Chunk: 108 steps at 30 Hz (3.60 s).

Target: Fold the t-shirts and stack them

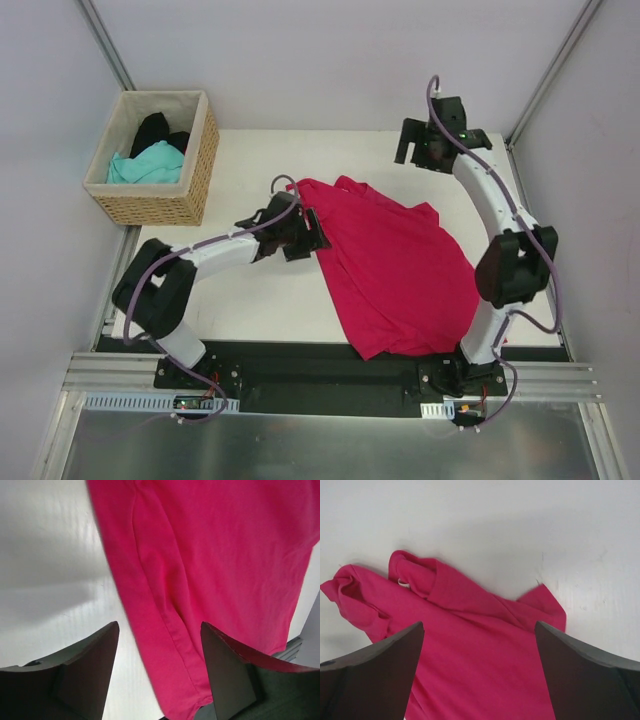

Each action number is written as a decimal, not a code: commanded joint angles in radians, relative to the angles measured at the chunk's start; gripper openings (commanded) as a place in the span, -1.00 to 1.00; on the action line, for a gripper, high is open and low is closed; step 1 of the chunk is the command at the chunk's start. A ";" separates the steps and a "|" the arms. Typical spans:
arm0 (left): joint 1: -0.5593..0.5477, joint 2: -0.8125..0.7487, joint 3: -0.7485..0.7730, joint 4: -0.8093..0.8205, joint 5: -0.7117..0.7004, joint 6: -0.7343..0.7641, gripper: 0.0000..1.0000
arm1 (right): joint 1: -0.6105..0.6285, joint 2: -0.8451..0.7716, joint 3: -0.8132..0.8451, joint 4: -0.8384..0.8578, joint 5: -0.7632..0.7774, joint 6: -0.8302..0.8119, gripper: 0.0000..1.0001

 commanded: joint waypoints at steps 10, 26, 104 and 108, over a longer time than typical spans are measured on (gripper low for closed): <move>-0.182 0.292 0.214 -0.244 -0.402 -0.276 -0.02 | 0.030 -0.328 -0.307 -0.077 -0.047 0.006 0.93; 0.314 0.278 0.172 -0.201 -0.054 0.454 -0.96 | 0.064 -0.182 -0.465 0.053 -0.061 -0.013 0.86; -0.059 -0.240 -0.164 -0.376 -0.243 -0.500 -0.21 | -0.042 0.102 -0.105 0.253 -0.026 0.159 0.33; -0.080 -0.191 -0.161 -0.369 -0.290 -0.584 -0.21 | -0.061 0.078 -0.141 0.253 -0.055 0.159 0.33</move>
